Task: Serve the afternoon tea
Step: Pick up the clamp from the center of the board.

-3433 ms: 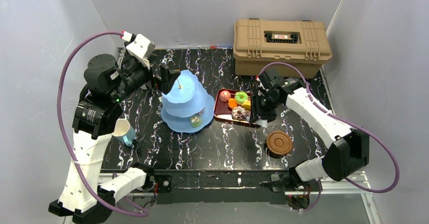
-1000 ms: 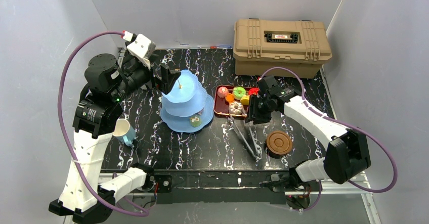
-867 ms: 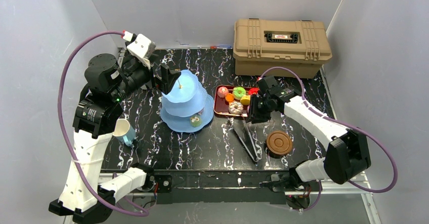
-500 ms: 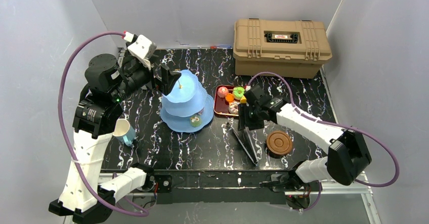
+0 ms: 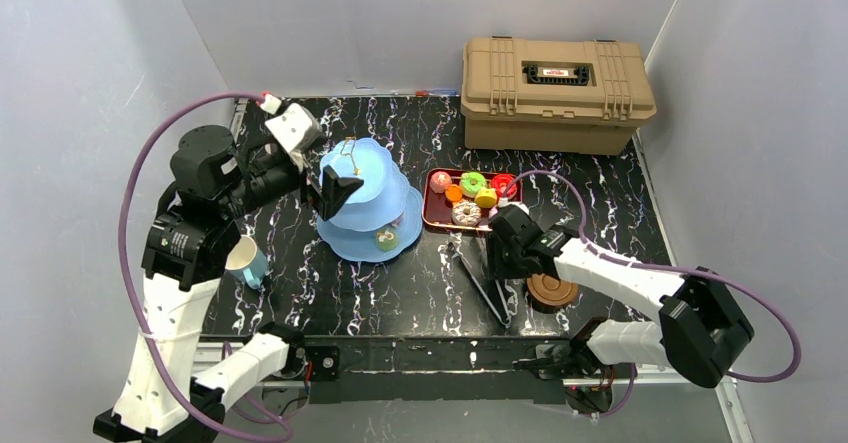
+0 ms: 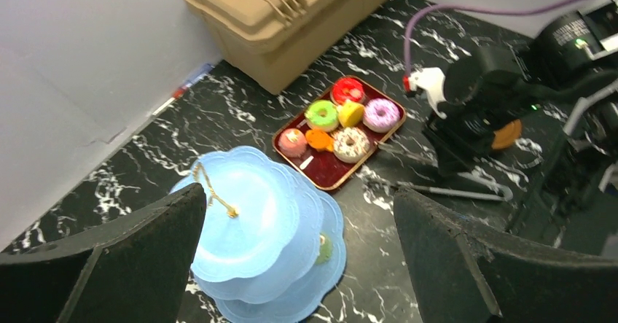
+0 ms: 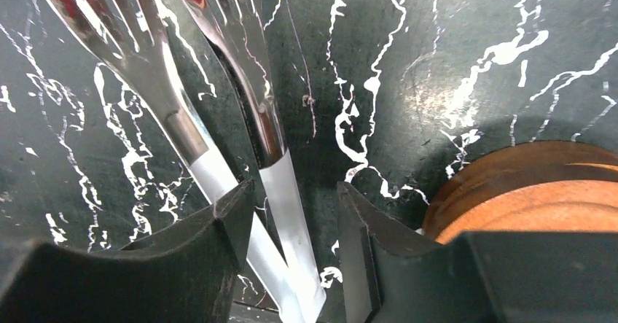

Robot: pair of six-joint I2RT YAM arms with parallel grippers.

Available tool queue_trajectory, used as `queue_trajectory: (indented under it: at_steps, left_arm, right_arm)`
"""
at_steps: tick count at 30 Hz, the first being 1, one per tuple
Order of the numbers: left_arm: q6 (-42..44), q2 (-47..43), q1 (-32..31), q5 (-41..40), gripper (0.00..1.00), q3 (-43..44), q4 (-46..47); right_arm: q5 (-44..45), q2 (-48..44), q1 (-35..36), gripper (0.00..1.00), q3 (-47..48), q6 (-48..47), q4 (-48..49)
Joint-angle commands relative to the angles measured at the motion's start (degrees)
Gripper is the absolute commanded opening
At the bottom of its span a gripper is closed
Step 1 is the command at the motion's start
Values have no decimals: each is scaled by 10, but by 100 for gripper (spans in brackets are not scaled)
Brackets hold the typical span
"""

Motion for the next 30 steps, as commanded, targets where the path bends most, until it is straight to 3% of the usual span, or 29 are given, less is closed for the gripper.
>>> queue_trajectory:
  at_steps: [1, 3, 10, 12, 16, 21, 27, 30]
  left_arm:
    - [42, -14, -2, 81, 99, -34, -36]
    - [56, -17, -2, 100, 99, -41, -41]
    - [130, -31, -4, 174, 99, -79, -50]
    - [155, -34, -9, 191, 99, -94, -50]
    - [238, -40, -40, 209, 96, -128, -51]
    - [506, -74, -130, 164, 95, -209, -41]
    - [902, -96, -200, 141, 95, -329, 62]
    - [997, -85, -211, 141, 95, -368, 140]
  right_arm:
    - [-4, 10, 17, 50, -34, 22, 90]
    - [7, 17, 28, 44, -41, 24, 103]
    - [72, -21, 58, 7, -36, 22, 81]
    - [78, -43, 59, 2, -35, 20, 72]
    - [59, -72, 60, 1, -9, 11, 41]
    - [-9, -61, 60, 1, 115, -23, -46]
    - [-149, -21, 60, 1, 242, -38, -95]
    - [-192, -1, 60, 1, 290, -32, -128]
